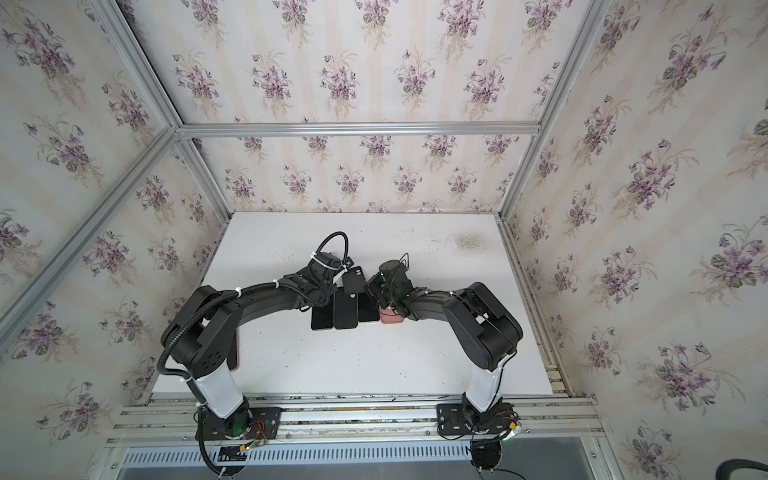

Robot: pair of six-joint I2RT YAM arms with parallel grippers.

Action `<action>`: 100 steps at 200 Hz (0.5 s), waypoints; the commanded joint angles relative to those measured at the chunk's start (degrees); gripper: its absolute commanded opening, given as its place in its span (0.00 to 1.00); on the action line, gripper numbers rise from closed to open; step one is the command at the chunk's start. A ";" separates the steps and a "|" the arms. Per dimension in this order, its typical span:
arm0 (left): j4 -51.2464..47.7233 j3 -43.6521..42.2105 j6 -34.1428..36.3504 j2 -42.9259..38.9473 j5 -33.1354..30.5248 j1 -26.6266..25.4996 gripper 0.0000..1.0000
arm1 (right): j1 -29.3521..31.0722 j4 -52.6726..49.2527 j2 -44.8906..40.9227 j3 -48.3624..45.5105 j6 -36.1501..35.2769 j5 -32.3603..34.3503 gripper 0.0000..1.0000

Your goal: Take the phone out of the phone case

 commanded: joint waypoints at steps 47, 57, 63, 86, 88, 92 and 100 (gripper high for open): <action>-3.56 1.50 -1.35 1.86 3.58 0.10 0.26 | 0.00 2.14 1.27 0.37 0.83 1.08 0.00; -3.64 1.66 -1.53 1.59 4.54 0.10 0.30 | 0.03 2.15 1.44 0.81 0.66 1.16 0.00; -3.81 1.92 -1.56 1.65 4.96 0.08 0.31 | 0.06 1.87 1.54 1.00 0.62 1.31 0.00; -4.95 3.04 -2.14 2.44 4.54 0.10 0.40 | 0.02 1.77 2.01 1.66 0.75 2.11 0.00; -4.96 3.07 -2.20 2.43 4.54 0.10 0.41 | 0.05 1.76 2.05 1.72 0.76 2.17 0.00; -4.96 3.05 -2.23 2.46 4.54 0.10 0.43 | 0.00 1.80 2.17 1.85 0.76 2.28 0.00; -4.96 3.24 -2.23 2.46 4.23 0.10 0.44 | 0.05 1.91 2.49 2.14 0.66 2.30 0.00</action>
